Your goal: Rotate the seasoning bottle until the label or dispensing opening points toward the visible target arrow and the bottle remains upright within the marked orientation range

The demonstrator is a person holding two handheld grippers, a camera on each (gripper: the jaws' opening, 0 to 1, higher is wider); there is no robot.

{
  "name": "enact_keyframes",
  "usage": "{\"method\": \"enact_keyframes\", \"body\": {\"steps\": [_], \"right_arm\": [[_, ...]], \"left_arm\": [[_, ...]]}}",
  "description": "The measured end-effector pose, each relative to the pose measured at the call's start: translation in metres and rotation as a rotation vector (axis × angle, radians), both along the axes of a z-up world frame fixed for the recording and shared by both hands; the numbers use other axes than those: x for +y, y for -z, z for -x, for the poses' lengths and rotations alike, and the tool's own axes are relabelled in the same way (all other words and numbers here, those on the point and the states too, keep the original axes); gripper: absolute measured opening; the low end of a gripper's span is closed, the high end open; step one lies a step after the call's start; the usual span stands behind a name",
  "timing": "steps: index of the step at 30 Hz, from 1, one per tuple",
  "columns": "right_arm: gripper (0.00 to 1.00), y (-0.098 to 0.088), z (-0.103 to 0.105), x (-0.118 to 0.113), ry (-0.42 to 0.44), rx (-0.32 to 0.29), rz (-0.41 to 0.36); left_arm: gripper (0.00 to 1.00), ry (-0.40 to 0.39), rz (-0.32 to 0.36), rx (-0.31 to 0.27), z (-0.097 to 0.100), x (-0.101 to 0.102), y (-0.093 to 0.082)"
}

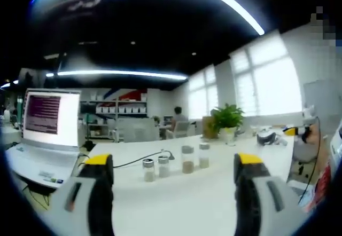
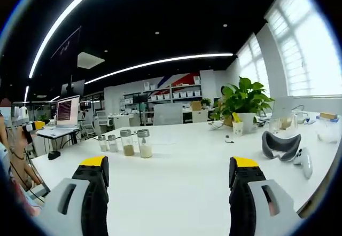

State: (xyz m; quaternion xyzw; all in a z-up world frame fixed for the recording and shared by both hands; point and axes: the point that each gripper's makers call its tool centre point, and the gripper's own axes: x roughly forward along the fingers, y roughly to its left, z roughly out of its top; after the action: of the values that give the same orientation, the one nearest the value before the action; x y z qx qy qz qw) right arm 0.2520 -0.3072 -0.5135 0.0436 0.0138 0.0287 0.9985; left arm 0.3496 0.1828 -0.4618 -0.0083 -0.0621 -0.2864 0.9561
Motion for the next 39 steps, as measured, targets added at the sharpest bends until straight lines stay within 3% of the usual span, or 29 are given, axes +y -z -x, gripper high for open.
{"method": "enact_keyframes", "body": {"steps": [23,31,39], "right_arm": [[0.97,0.001,-0.001,0.0,0.002,0.004,-0.011],[0.96,-0.008,-0.002,0.005,-0.012,-0.051,-0.011],[0.98,-0.012,-0.012,0.02,-0.044,-0.095,-0.035]], "left_arm": [[0.99,-0.014,-0.025,0.037,-0.005,0.001,0.01],[0.99,0.012,0.01,0.017,-0.002,-0.003,0.004],[0.99,0.009,0.002,0.056,-0.007,-0.001,0.013]]}}
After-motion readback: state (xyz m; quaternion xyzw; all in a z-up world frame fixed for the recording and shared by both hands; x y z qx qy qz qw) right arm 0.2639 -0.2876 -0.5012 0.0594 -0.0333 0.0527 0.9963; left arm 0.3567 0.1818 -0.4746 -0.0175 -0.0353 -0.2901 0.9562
